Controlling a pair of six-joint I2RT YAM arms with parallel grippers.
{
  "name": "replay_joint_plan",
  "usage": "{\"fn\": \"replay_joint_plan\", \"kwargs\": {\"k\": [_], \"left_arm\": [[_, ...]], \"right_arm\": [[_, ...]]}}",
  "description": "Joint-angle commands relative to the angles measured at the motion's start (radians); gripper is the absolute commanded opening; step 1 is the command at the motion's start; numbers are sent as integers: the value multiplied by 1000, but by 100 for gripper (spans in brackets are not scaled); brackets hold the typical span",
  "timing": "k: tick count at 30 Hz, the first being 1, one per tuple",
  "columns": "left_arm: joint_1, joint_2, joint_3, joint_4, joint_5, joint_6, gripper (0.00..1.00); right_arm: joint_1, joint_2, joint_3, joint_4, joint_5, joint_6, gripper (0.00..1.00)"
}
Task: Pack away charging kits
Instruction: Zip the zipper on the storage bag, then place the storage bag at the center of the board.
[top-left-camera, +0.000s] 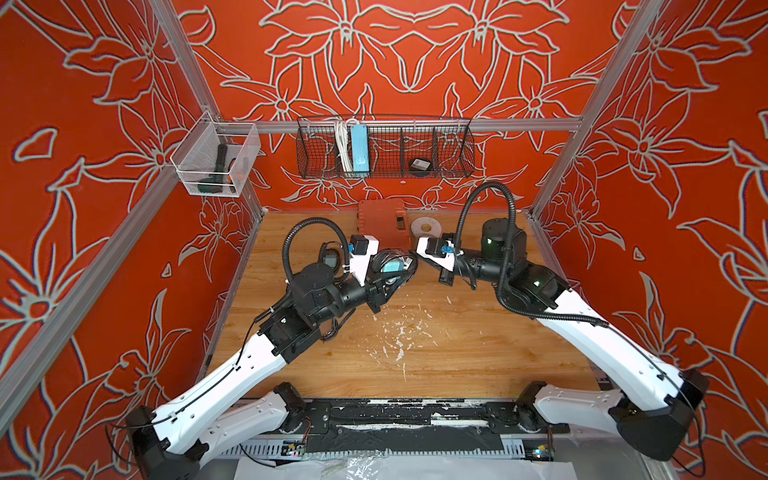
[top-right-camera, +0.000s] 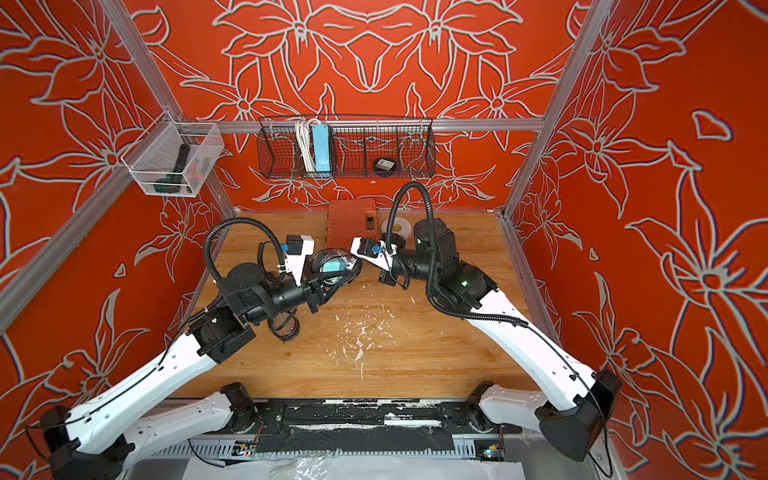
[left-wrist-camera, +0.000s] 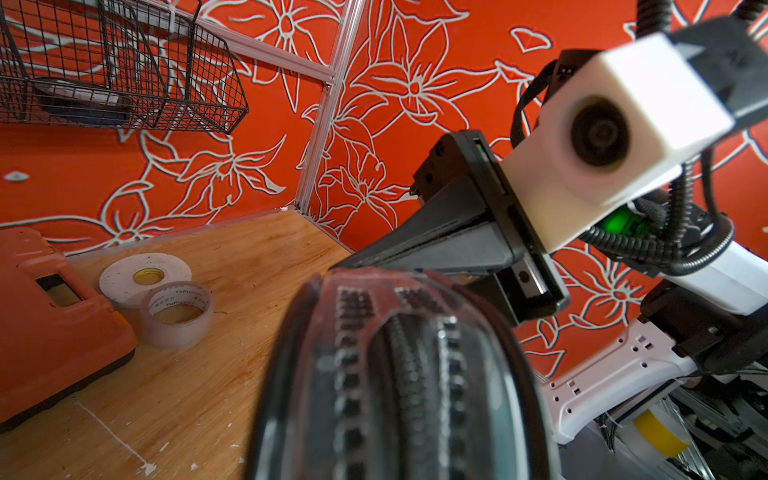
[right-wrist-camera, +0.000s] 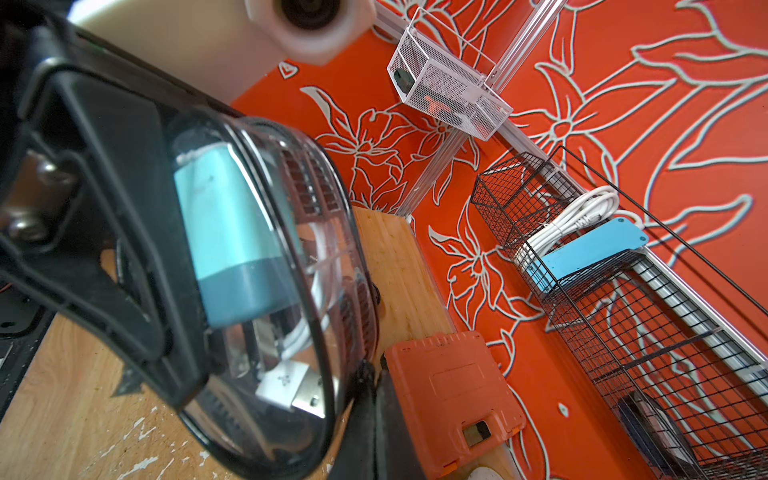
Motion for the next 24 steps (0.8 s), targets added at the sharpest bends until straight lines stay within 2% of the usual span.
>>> {"fn": "replay_joint_plan", "kwargs": {"k": [1, 4, 6, 9, 11, 12, 16, 18, 20, 24], "left_arm": [[-5, 2, -34, -57, -17, -11, 0], [1, -48, -97, 17, -112, -49, 0], [12, -81, -157, 85, -141, -85, 0], [36, -103, -236, 184, -162, -153, 0], [54, -101, -274, 216, -210, -217, 0], [67, -93, -290, 230, -220, -249, 0], [113, -28, -349, 301, -208, -367, 0], [118, 10, -384, 343, -248, -426, 0], [118, 41, -424, 390, -302, -479, 0], [118, 117, -572, 600, -392, -656, 0]], "right_arm": [[0, -24, 16, 116, 25, 56, 32], [-1, -53, -42, 149, 213, 158, 62], [-3, -94, -124, 190, 331, 247, 74], [-11, -170, -271, 236, 458, 414, 88], [-15, -212, -360, 241, 512, 519, 91], [-17, -232, -402, 245, 548, 580, 97], [-20, -289, -536, 222, 628, 781, 98], [-21, -319, -587, 204, 651, 863, 98], [-20, -353, -619, 151, 725, 991, 98], [-21, -471, -716, 96, 843, 1165, 98]]}}
